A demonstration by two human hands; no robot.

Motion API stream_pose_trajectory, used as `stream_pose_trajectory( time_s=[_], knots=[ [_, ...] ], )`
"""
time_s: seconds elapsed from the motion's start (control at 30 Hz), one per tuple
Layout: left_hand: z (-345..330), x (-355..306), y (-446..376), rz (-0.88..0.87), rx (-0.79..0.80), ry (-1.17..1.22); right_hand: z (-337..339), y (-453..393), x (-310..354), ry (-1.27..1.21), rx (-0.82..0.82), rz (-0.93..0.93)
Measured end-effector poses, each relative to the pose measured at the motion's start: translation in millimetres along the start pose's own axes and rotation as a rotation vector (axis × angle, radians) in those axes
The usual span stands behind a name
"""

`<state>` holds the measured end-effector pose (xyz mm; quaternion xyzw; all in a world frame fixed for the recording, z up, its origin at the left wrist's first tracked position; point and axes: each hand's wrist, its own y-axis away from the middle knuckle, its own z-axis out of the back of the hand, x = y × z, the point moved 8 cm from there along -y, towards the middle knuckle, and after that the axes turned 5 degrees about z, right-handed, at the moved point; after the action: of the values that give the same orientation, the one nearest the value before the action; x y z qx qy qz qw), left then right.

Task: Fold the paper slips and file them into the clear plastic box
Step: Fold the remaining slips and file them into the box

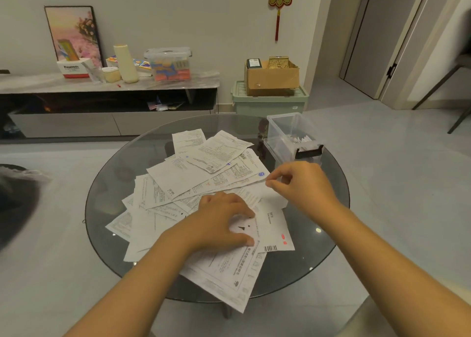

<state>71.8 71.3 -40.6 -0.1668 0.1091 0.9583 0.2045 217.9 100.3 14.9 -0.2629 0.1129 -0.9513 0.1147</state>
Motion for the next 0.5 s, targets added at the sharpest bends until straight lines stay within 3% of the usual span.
stream_pose_trajectory(
  time_s=[0.07,0.2,0.5],
  knots=[
    [-4.7,8.5,3.0,0.059,0.062,0.032,-14.0,9.1,7.3,0.019,0.072,0.037],
    [-3.0,13.9,2.4,0.073,0.016,0.077,-37.6,22.6,18.3,0.042,0.198,0.103],
    [-1.2,8.5,-0.3,0.101,0.038,0.185,-60.4,34.2,19.1,0.019,0.391,0.080]
  ],
)
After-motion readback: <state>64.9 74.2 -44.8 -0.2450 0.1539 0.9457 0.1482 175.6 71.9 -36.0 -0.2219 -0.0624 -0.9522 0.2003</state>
